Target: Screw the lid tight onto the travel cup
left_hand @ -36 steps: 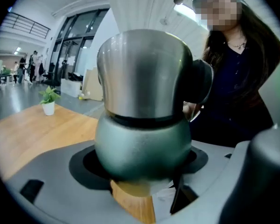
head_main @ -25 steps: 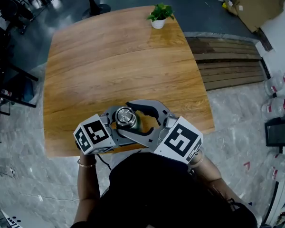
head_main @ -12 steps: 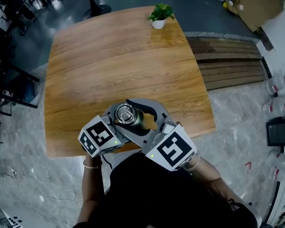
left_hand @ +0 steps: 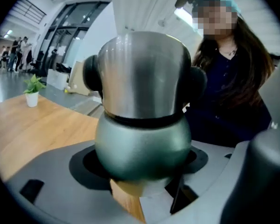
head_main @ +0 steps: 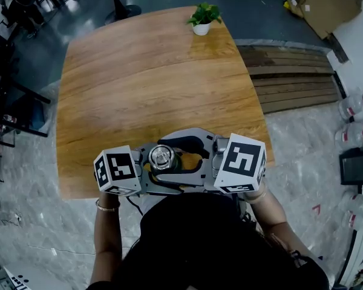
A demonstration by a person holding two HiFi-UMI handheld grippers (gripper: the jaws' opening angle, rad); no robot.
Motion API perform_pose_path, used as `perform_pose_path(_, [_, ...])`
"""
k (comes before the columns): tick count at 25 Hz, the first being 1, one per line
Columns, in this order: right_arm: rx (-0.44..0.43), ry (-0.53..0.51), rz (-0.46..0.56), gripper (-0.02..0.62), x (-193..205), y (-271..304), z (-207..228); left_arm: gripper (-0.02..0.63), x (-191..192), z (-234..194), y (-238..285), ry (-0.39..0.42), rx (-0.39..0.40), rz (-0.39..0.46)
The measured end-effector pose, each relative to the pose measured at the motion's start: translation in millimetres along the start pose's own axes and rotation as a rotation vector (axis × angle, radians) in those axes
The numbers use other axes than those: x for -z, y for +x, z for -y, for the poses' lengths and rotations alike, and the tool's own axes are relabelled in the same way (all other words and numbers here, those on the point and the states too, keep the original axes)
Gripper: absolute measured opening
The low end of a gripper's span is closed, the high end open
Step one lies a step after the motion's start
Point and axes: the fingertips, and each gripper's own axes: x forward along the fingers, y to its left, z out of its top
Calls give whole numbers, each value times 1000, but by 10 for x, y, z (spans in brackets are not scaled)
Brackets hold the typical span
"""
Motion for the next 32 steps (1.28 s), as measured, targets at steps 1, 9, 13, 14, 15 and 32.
perform_pose_path(1, [-19,10,-3,259,15,4,-12,400,36,6,31,13,4,-37])
perform_pose_path(9, [204,-38,-27,261,53,36,261,400,88,-316,8,-26,-135,-74])
perform_pose_path(13, [381,-92,-21,261,32,47,386,400,100,-530,-58,-19,-296,-95])
perform_pose_path(14, [423,-104,-21,261,32,42,415,400,105,-591,-78,-13,-344,-107])
perform_pose_path(15, [461,-114,-22,261,37,37,441,400,115,-655,-105,-2,-395,-126])
perform_pose_path(32, [166,-28,48,260,-55,-17,172,400,28,-426,-120,41,-282,-70])
